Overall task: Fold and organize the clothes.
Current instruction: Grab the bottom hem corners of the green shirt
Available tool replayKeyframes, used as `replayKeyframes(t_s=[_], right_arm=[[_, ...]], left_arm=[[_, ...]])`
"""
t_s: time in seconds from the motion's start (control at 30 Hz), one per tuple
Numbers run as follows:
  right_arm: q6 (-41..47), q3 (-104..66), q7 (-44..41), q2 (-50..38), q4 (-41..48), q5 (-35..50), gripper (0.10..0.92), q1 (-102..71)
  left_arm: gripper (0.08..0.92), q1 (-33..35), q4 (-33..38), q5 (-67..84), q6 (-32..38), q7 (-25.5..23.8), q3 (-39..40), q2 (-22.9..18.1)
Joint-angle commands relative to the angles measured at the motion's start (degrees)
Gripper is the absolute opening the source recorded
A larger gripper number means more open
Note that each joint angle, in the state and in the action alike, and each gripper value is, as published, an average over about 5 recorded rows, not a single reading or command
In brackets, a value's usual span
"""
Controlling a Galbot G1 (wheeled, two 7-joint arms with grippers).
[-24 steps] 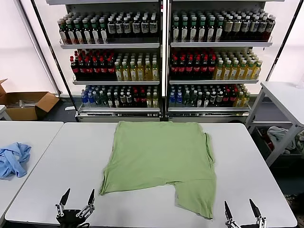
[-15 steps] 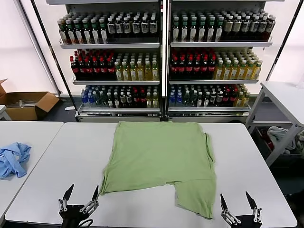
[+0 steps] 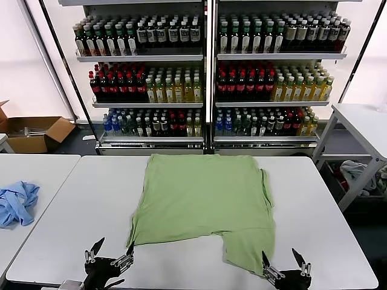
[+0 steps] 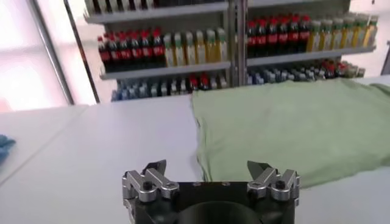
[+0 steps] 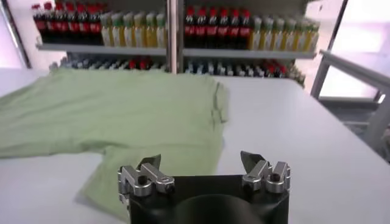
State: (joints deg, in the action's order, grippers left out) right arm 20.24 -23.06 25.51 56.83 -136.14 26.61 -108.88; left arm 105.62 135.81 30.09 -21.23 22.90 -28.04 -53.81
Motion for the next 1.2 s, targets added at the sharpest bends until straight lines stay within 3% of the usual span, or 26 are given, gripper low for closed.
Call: replayKeyframes(t_s=[0.03, 0.37, 0.93, 1.1, 1.2], right_arm=[[4.81, 1.91, -0.04, 0.04, 0.62, 1.14, 0.823, 1.63], [1.57, 2.71, -1.08, 0.6, 2.42, -1.63, 0.823, 1.71], [-0.53, 3.19, -1.9, 0.96, 3.9, -2.0, 0.823, 1.01], [-0.45, 4.31, -2.0, 1.23, 4.57, -2.38, 0.818, 1.76], [-0.45, 4.53, -2.08, 1.23, 5.0, -2.33, 0.774, 2.06]], left_arm=[[0.823, -3.32, -2.48, 6.35, -6.96, -2.12, 0.55, -0.03], [0.823, -10.62, -9.07, 10.04, -7.01, -2.94, 1.72, -2.51], [0.821, -14.28, -13.1, 10.32, -5.7, -4.63, 4.41, -3.45], [0.776, -14.74, -13.74, 10.48, -5.42, -5.11, 4.54, -3.43], [0.72, -14.95, -14.13, 10.45, -5.18, -5.38, 4.83, -3.4]])
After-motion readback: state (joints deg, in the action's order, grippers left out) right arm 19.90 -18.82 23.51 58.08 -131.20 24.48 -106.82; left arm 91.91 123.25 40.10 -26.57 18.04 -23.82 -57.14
